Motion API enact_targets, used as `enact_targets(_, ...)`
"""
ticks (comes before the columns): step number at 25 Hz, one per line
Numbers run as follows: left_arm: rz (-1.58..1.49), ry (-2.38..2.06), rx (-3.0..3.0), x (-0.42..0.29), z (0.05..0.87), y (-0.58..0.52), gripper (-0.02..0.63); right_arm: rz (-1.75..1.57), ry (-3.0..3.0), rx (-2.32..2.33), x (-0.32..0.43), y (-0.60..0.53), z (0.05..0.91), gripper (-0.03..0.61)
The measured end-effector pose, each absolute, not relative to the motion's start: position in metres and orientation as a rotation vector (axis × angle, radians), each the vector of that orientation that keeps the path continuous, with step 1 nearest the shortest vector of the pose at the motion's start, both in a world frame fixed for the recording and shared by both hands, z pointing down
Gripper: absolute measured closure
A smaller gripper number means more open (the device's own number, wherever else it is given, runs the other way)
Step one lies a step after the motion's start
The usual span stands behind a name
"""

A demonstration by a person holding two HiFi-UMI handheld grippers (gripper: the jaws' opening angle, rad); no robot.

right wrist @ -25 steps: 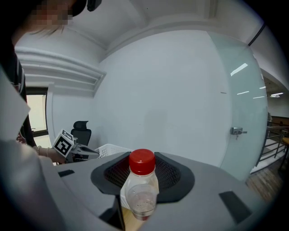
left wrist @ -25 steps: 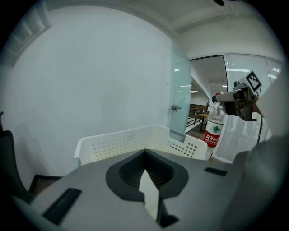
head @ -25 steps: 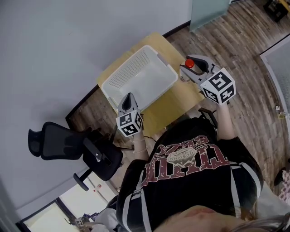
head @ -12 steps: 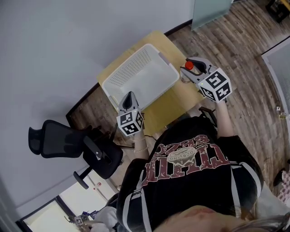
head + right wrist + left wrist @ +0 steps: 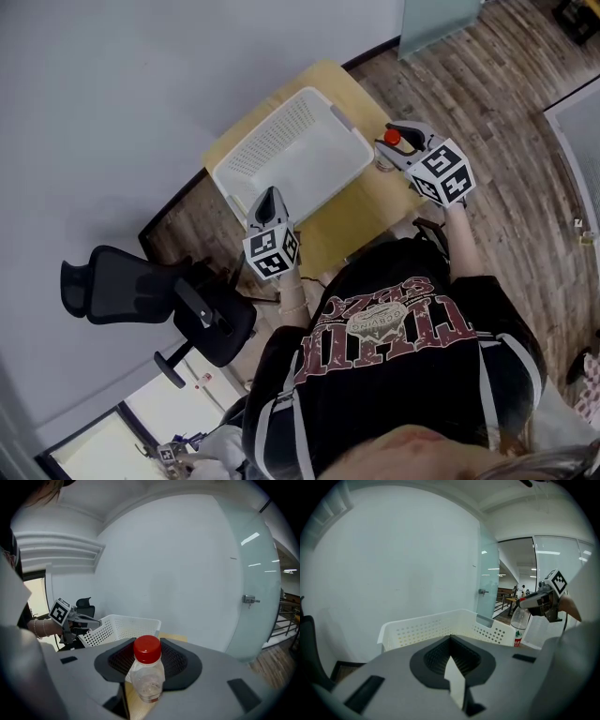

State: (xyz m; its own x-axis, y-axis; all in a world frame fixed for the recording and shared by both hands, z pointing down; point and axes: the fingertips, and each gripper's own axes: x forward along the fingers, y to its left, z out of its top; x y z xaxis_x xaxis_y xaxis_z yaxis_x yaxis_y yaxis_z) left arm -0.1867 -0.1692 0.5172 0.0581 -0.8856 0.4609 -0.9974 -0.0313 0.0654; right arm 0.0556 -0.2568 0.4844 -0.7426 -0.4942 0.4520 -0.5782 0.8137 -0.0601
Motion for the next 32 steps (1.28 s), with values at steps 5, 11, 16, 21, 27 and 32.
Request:
enact_targets(5,0.420,-1.885,1.977,-0.187,0.517,-0.169,0.569,0.308,-2.558,0.791,0.057,-0.257,0.501,0.408)
enact_targets(11,0.420,-1.886,1.976,-0.187,0.518,-0.169,0.569,0.336,-2.529,0.782,0.057,-0.255,0.521,0.410)
enact_targets(16,0.423,-1.887,1.974,-0.186,0.518,-0.168,0.569,0.349,-2.498,0.774,0.060,-0.253,0.539,0.410)
enact_targets(21,0.423,-1.885,1.974,-0.187,0.518,-0.170,0.569,0.367,-2.469,0.769,0.061,-0.254,0.553,0.410)
enact_targets(27,0.423,-1.886,1.977,-0.187,0.518,-0.169,0.569,0.357,-2.448,0.758,0.061,-0.250,0.566,0.410)
enact_targets(32,0.424,-1.888,1.976,-0.186,0.518,-0.170,0.569,0.339,-2.429,0.742,0.061,-0.247,0.576,0.410)
